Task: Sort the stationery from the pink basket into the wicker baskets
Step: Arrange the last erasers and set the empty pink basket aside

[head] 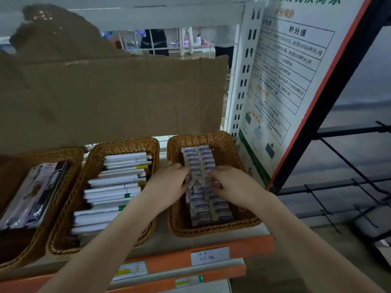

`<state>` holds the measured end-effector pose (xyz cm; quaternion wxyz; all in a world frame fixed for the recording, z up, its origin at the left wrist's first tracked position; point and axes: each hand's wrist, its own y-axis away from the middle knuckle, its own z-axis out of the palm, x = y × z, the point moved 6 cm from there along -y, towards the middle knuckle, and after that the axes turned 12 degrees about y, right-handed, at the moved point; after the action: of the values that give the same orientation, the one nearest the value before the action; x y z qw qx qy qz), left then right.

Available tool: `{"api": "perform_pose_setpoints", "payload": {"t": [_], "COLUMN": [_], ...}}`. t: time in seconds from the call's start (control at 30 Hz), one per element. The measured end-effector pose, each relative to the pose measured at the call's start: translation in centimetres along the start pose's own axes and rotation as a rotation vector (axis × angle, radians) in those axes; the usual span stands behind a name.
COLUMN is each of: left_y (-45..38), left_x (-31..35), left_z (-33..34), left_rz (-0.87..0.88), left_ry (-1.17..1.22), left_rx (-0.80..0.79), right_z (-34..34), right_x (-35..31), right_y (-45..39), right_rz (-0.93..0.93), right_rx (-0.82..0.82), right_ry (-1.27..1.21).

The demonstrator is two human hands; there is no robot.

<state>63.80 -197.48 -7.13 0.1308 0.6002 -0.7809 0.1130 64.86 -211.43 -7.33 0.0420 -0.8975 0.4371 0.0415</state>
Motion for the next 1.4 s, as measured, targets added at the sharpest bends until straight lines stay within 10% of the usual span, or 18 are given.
{"api": "perform_pose_setpoints", "payload": {"t": [0.77, 1.4], "left_y": [5.8, 11.0], "left_x": [2.6, 3.9], "left_z": [-1.1, 2.1], "left_rz": [0.186, 0.417], "left_ry": [0.120, 0.222], "left_rx": [0.316, 0.167], "right_z": [0.0, 1.6], "right_x": [-0.8, -3.7], "right_y": [1.6, 2.8], "right_rz": [0.048, -0.138], "right_rx": [0.017, -0.212], "right_ry": [-0.096, -0.018]}}
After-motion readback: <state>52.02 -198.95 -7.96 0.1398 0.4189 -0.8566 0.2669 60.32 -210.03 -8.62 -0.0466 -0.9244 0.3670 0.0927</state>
